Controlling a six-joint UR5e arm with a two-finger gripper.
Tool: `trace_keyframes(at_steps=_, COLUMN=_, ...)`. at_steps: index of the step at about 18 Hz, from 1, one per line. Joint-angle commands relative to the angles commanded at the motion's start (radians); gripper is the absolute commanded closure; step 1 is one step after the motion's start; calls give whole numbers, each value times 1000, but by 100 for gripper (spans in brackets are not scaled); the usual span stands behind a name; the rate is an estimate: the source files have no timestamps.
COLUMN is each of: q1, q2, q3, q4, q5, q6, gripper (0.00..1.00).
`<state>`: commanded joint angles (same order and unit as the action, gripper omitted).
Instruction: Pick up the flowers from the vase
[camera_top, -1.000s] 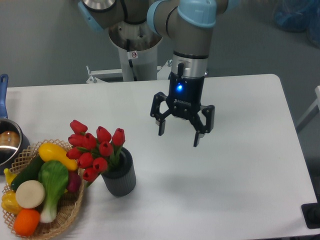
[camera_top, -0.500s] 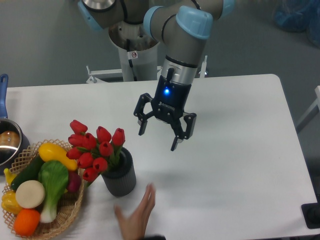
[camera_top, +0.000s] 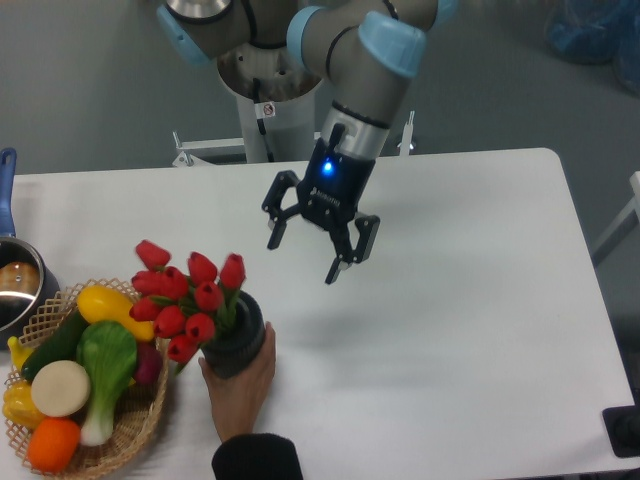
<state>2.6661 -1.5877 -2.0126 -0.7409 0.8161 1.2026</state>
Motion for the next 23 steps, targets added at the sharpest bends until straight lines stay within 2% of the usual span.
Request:
trace_keyframes(at_steps=7, q1=21, q2=37, q3=-23, q4=-2, q5=0, q6=2, gripper=0)
trace_keyframes(at_steps=14, q1=25, q2=31, q3=-25, q4=0, q5=-3, q6=0, gripper=0)
trace_keyframes(at_steps=17, q1=18, q2=0, q3=-3, q4=3, q5=-69, q6=-11, gripper=0)
trace_keyframes(at_steps=20, q1=15, q2=-54, q3=-5, q4=3, q5=-217, q6=-14, gripper=0)
trace_keyframes(at_steps=23, q1=14, q2=-83, q3=8, q4=3, q5=-239, q6=-11, gripper=0)
